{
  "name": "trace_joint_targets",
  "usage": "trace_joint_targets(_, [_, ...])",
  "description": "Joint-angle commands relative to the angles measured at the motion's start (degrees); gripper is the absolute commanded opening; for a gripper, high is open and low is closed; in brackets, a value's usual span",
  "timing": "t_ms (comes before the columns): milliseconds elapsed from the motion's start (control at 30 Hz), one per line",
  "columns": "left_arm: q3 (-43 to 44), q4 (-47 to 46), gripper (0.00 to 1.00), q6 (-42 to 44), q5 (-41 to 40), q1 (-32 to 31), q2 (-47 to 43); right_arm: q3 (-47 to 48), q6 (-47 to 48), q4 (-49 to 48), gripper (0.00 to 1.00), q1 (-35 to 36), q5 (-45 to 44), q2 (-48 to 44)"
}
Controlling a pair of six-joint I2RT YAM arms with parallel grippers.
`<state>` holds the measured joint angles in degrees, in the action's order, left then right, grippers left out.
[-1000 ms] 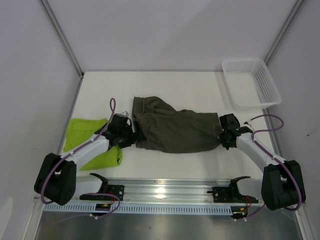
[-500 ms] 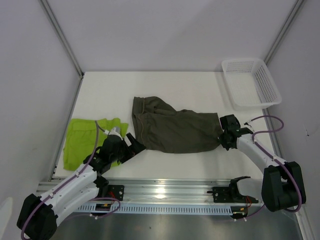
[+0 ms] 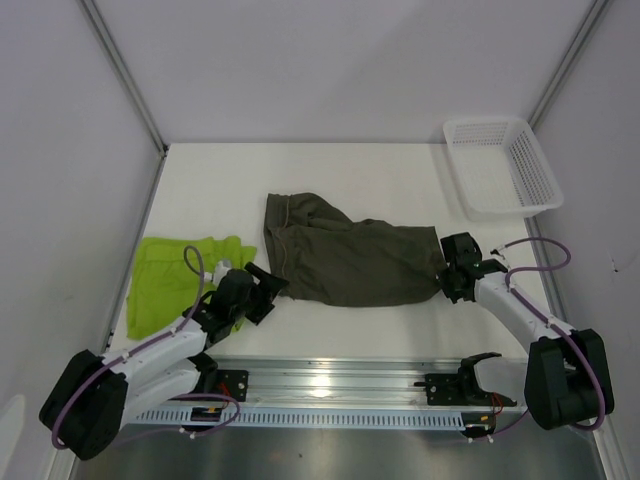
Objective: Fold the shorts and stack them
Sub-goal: Flatten the shorts out
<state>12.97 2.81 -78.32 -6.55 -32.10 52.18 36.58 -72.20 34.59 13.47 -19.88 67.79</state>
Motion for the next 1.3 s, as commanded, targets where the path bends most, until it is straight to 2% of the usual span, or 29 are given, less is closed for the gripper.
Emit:
trace_joint_targets(0, [0.64, -2.28, 0.86, -6.05, -4.7, -1.38, 5.28, -0.72, -2.15, -0.57, 0.0, -0.29, -0.42, -1.78])
trace_joint_targets(233, [3.46, -2.46, 0.79, -10.44, -7.6, -2.44, 13.46, -1.42, -3.2, -0.66, 0.0, -0.29, -0.25, -3.01])
trace_joint_targets(367, [4.95, -5.0, 0.7, -13.08, -10.06, -5.25, 19.08, -1.6, -3.73, -0.66, 0.0, -0.29, 0.01, -3.63])
trace_joint_targets(533, [7.23, -6.85, 0.61, -12.12, -9.89, -5.26, 26.64, -1.42, -3.21, 0.04, 0.0, -0.2, 0.46, -4.15])
trace_joint_targets(567, [7.59, -7.11, 0.53, -11.77, -9.89, -5.26, 27.44, -1.42, -3.21, 0.21, 0.0, -0.29, 0.28, -4.42])
trace_joint_targets(633, [9.0, -6.94, 0.46, -10.62, -9.8, -5.26, 29.45, -1.86, -3.2, 0.13, 0.0, -0.29, 0.19, -5.12])
trace_joint_targets(667, [9.52, -6.33, 0.31, -10.45, -9.8, -5.26, 29.99, -2.03, -3.29, 0.04, 0.0, -0.29, 0.1, -5.38])
trace_joint_targets(767, [10.67, -5.88, 0.12, -10.36, -9.98, -5.26, 31.31, -2.39, -3.12, -0.31, 0.0, -0.29, 0.19, -5.91])
trace_joint_targets(933, [11.54, -4.58, 0.07, -7.81, -11.73, -5.26, 29.65, -2.21, -2.24, -0.23, 0.0, -0.38, 0.45, -6.26])
trace_joint_targets(967, [12.16, -3.26, 0.01, -7.2, -13.13, -5.26, 28.16, -1.86, -1.54, -0.05, 0.0, -0.29, 0.54, -6.27])
trace_joint_targets(1100, [17.16, 7.53, 0.0, 0.25, -15.24, -5.26, 25.17, 1.37, 0.92, 3.02, 0.0, -0.38, 1.77, -6.0])
trace_joint_targets(1133, [19.18, 12.26, 0.0, 1.93, -15.69, -5.26, 24.64, 2.44, 1.36, 5.99, 0.0, -0.03, 2.03, -5.83])
trace_joint_targets(1267, [23.41, 20.01, 0.0, 11.69, -16.92, -5.26, 20.78, 6.75, 3.91, 13.04, 0.0, 3.13, 0.72, -6.26])
